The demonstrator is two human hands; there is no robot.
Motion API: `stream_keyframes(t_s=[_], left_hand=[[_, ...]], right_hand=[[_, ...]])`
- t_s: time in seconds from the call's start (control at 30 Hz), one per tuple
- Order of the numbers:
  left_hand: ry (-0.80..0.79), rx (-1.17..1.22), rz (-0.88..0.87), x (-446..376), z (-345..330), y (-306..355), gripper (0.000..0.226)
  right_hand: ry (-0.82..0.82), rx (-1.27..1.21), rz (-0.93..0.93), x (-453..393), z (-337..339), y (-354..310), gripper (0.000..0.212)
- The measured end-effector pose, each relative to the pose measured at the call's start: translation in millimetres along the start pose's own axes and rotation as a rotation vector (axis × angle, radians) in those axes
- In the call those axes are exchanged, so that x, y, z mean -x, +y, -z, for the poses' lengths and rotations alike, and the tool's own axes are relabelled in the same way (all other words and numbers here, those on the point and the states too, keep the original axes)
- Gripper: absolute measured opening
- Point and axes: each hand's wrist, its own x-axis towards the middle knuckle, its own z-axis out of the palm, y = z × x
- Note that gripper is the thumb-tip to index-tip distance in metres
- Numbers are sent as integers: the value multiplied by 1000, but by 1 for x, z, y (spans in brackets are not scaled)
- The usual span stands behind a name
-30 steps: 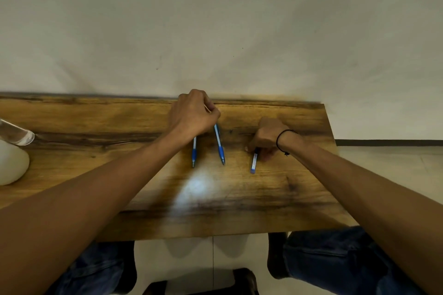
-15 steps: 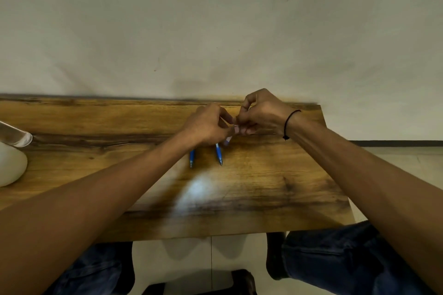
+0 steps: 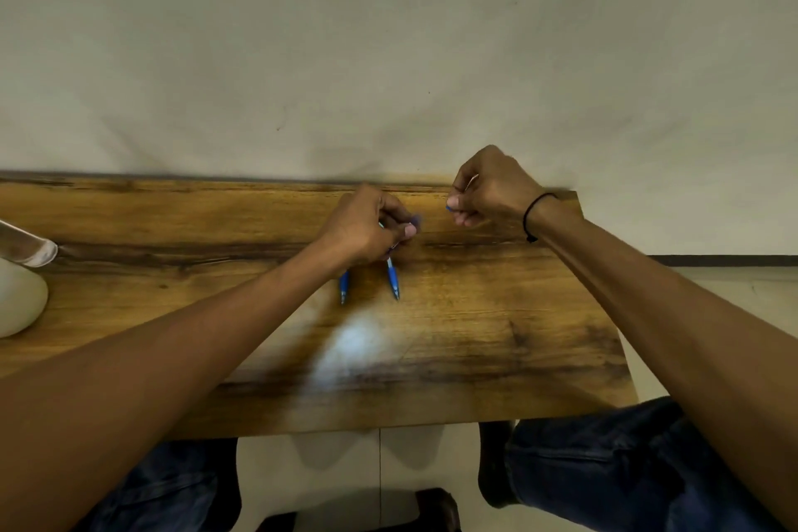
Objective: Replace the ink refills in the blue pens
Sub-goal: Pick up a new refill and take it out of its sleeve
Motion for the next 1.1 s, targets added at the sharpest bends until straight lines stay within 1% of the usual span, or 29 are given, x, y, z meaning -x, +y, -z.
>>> stream_keyframes(t_s=[0.13, 0.2, 0.37, 0.43, 0.5, 0.57, 0.63, 0.67, 0.73, 0.8, 0.87, 0.97, 1.1], left_hand=[[13, 71, 1, 0, 0, 3, 12], [13, 77, 3, 0, -1, 2, 14], [34, 146, 14, 0, 0, 2, 12], [40, 168, 13, 1, 1, 4, 11], [65, 188, 4, 2, 2, 9, 13], [120, 180, -22, 2, 5, 16, 11], [199, 145, -50, 2, 9, 25, 12], [238, 147, -57, 2, 11, 30, 14], [291, 203, -49, 4, 16, 37, 17], [323, 298, -34, 8, 20, 44, 17], [368, 373, -20, 13, 22, 50, 15], [424, 430, -11, 17, 24, 58, 15], [399, 565, -23, 23, 27, 67, 17]], right_hand=[[-49, 203, -78, -4, -38, 18, 7], [-67, 275, -83, -5, -56, 24, 5], [-3, 466, -38, -6, -58, 22, 27], [36, 412, -57, -5, -48, 15, 24], [106, 287, -25, -2, -34, 6, 11], [139, 110, 67, 6, -22, -6, 9], [96, -129, 140, 17, -14, -16, 6], [66, -221, 160, 23, -14, -22, 11], [44, -309, 180, 29, -17, -30, 28], [116, -313, 214, 33, -24, -37, 39], [239, -284, 275, 37, -30, -43, 42], [404, -252, 368, 45, -38, -50, 32], [574, -201, 466, 55, -42, -58, 18]])
